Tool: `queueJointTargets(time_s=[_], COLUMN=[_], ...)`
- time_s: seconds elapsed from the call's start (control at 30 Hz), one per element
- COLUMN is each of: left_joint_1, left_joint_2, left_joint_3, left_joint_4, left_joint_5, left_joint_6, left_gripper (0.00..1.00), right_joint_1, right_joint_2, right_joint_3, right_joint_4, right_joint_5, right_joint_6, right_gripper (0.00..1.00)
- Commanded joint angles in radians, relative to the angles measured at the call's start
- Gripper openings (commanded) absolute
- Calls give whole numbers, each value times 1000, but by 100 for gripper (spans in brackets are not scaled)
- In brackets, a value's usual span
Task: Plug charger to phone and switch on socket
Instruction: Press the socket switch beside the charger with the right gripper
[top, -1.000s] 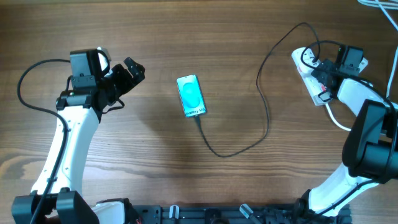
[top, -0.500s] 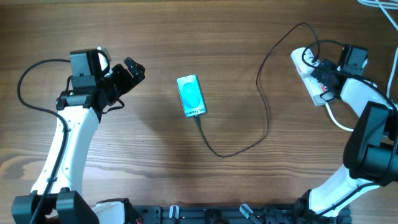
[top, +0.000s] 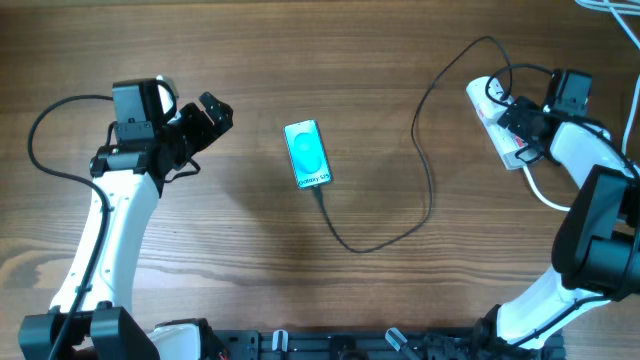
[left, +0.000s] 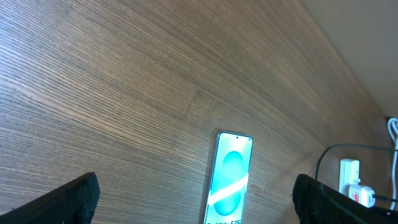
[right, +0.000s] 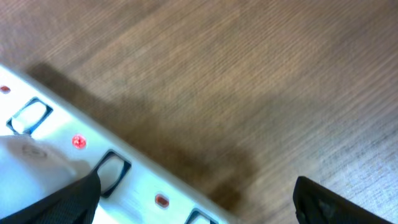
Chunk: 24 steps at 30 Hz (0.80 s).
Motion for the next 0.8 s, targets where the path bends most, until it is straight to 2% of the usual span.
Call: queueJointTargets(time_s=[0.0, 0.07, 0.23, 0.77], left_joint_1=[4, 4, 4, 4], left_joint_2=[-13, -13, -13, -13], left_joint_3=[0, 0, 0, 0], left_joint_4=[3, 2, 2, 2], left_joint_5=[-10, -10, -9, -9], left_joint_6=[19, 19, 19, 19], left_gripper=[100, 100, 100, 100], right_joint_1=[19, 19, 19, 19], right_joint_2=[13, -12, -15, -14], right_joint_3=[114, 187, 172, 163], right_joint_4=[-145, -233, -247, -258], right_joint_5=[-12, -16, -99, -99], right_joint_6=[-141, -182, -377, -383], right_gripper=[100, 100, 100, 100])
